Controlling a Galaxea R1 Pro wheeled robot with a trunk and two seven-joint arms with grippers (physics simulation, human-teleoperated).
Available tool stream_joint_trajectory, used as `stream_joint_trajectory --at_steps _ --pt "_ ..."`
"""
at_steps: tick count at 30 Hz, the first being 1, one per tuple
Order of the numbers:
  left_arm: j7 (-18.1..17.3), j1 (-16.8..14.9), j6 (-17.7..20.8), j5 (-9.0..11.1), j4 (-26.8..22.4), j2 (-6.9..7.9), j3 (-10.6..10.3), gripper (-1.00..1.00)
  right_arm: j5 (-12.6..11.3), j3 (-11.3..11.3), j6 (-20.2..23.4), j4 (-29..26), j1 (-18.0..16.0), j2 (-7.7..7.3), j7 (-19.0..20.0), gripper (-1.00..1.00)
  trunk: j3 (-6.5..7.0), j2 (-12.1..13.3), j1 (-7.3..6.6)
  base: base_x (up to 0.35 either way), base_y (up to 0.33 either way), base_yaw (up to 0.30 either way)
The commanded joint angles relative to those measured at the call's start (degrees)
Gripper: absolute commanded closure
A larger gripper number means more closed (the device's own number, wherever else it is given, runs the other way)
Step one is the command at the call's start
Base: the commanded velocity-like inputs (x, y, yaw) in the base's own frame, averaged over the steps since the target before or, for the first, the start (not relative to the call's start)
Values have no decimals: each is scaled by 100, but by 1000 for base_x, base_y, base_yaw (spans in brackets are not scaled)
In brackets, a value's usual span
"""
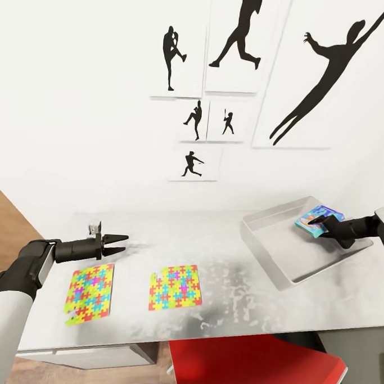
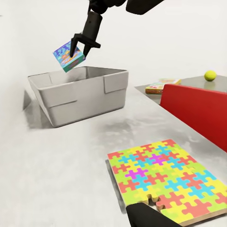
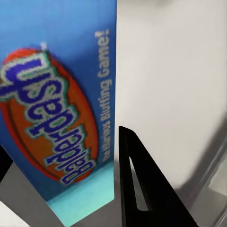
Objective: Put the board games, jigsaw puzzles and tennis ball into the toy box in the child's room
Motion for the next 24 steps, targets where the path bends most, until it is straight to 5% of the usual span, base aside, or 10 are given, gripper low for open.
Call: stream_joint_trajectory --at_steps 1,18,24 --pt "-14 -4 60 7 0 1 2 -100 -57 -19 15 -3 -5 11 -60 100 -11 -11 3 0 0 0" --pt "-14 -4 60 13 0 1 13 -100 -50 -23 -5 27 -371 62 -118 100 -135 -11 3 0 0 0" --pt "-14 -4 60 15 0 6 14 -100 -56 -23 -1 46 -458 76 -489 100 -190 -11 3 0 0 0"
